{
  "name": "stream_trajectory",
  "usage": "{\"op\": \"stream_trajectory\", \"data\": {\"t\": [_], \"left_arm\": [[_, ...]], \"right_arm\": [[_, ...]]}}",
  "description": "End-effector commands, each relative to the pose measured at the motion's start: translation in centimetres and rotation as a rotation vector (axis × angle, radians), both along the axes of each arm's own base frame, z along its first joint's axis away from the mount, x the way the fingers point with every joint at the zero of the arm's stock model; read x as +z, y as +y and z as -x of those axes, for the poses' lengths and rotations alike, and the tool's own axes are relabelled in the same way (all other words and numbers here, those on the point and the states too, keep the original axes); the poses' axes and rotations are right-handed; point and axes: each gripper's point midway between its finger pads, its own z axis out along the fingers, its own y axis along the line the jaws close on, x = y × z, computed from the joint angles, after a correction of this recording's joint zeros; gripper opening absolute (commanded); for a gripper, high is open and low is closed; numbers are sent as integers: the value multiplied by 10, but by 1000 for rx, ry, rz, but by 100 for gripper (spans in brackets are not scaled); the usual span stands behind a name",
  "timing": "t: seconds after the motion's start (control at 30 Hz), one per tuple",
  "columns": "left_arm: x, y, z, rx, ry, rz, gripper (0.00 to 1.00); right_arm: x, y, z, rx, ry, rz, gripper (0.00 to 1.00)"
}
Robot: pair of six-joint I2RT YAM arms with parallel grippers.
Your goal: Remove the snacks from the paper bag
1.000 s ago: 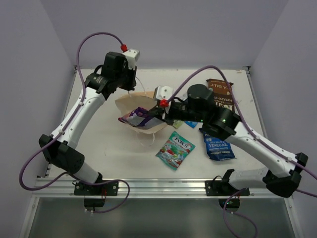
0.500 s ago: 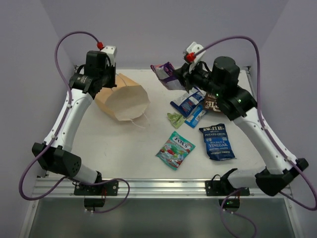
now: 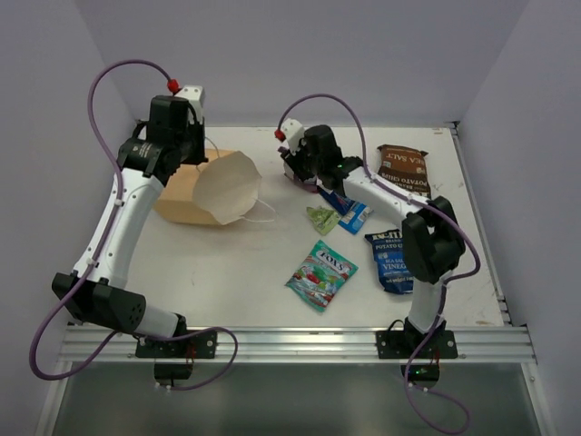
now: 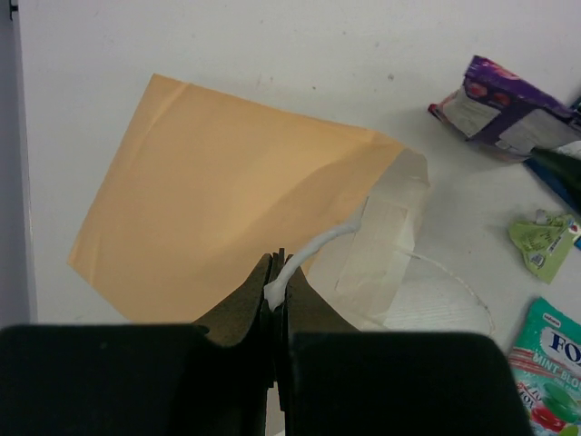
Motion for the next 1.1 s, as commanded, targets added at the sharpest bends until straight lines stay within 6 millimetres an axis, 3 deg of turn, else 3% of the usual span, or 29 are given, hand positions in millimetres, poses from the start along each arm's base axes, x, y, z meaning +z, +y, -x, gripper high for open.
{"op": "stream_trajectory", "data": {"t": [0.0, 0.07, 0.1, 0.13, 0.23, 0.37, 0.5, 0.57, 0.67, 0.7, 0.77, 0.87, 0.93, 1.07], "left_arm": [[32, -1, -2, 31, -65, 73, 0], [41, -7, -4, 20, -81, 111, 0], [44, -13, -4, -4, -84, 138, 0], [51, -17, -6, -9, -98, 164, 0], [61, -34, -9, -62, -98, 239, 0], [85, -57, -15, -126, -121, 350, 0], [97, -69, -15, -157, -133, 429, 0], [96, -65, -16, -132, -131, 449, 0], [85, -56, -13, -92, -108, 474, 0], [70, -55, -10, -85, -73, 481, 0], [67, -48, -4, -71, -82, 506, 0], [37, -39, 1, -43, -28, 516, 0], [21, -33, 1, -27, -6, 525, 0], [14, -18, 1, 8, -7, 505, 0]], "right_arm": [[9, 23, 18, 33, -40, -39, 53], [25, 24, 40, 56, -12, -113, 61], [18, 18, 52, 32, 30, -146, 64], [43, 12, 62, 25, 2, -191, 71], [58, 2, 85, 10, 57, -241, 77], [102, -26, 114, -64, 45, -321, 81], [116, -42, 135, -117, 66, -394, 85], [112, -46, 144, -114, 92, -396, 86], [109, -53, 157, -123, 112, -413, 86], [114, -56, 162, -123, 103, -429, 86], [107, -61, 167, -132, 112, -428, 86], [110, -67, 175, -139, 107, -450, 87], [118, -70, 180, -134, 89, -468, 87], [134, -75, 185, -129, 60, -486, 88]]}}
